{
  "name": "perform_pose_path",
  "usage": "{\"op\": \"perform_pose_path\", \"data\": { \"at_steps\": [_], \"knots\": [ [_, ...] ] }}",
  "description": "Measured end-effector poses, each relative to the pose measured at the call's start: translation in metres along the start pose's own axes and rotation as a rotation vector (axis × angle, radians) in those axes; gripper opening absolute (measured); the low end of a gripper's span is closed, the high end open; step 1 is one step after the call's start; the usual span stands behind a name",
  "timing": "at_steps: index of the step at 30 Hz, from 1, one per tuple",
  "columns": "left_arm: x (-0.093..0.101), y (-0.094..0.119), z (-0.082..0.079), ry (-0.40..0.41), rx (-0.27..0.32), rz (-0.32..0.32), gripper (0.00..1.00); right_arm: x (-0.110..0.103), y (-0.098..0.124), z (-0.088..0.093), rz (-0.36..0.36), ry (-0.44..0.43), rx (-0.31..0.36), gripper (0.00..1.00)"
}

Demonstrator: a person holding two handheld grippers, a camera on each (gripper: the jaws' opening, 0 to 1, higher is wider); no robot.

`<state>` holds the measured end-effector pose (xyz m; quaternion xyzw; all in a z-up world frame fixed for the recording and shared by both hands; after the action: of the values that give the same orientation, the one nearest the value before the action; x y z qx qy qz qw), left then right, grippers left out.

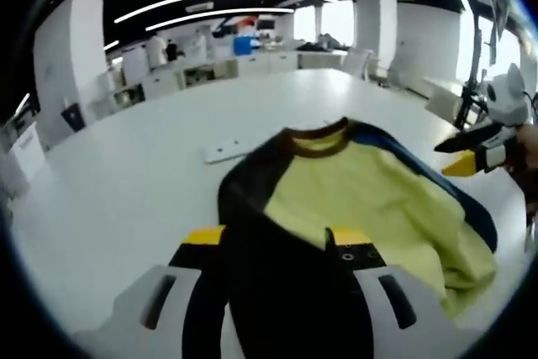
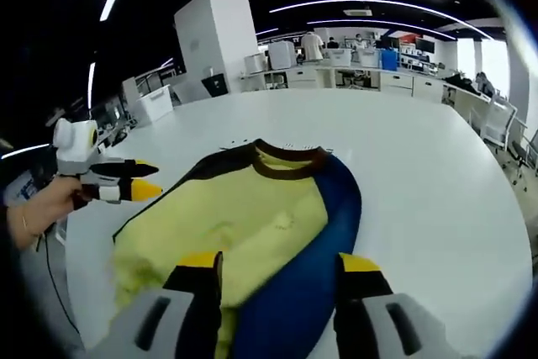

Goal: Fold the garment on the visible template until the final outline fits inside the template.

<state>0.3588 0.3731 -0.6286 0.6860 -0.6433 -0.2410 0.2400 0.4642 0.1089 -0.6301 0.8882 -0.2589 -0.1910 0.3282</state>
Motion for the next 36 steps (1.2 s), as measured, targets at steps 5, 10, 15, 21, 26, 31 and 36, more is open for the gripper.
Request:
{"op": "perform_pose_path", "data": {
  "at_steps": [5,10,15,21,26,31,36],
  "knots": [
    [0.002,0.002,0.012,0.011,-0.017,-0.007,0.38,-0.003,0.002,0.013,0.011,0.04,-0.028,0.47],
    [0.006,-0.004,0.022,0.018,-0.042,-0.003,0.35,-0.005,0.002,0.025,0.021,0.045,-0.046,0.4],
    [0.013,-0.014,0.024,0.013,-0.062,-0.009,0.33,-0.006,-0.003,0.034,0.038,0.059,-0.07,0.31],
    [0.017,-0.025,0.026,0.067,-0.083,-0.006,0.24,-0.002,-0.003,0.036,0.052,0.027,-0.058,0.21],
    [0.02,-0.03,0.03,0.11,-0.106,0.001,0.13,0.0,-0.005,0.037,0.058,0.016,-0.059,0.1],
    [0.016,-0.033,0.036,0.085,-0.131,-0.021,0.03,-0.001,-0.009,0.041,0.06,0.018,-0.071,0.03],
    [0.012,-0.033,0.036,0.096,-0.129,-0.016,0.0,0.001,-0.011,0.043,0.075,0.03,-0.077,0.0]
  ]
}}
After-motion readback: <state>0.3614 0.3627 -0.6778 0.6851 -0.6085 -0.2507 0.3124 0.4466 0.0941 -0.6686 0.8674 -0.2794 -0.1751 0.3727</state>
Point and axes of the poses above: the point that each gripper's makers call its tool centre point, and the gripper's own axes: y roughly backward along the fingers, x roughly to its right, z roughly out of its underside, the point moved 7 cm from there along y, roughly backward along the fingers, and after that the axes turned 6 degrees about -x, right-handed, at the moved point
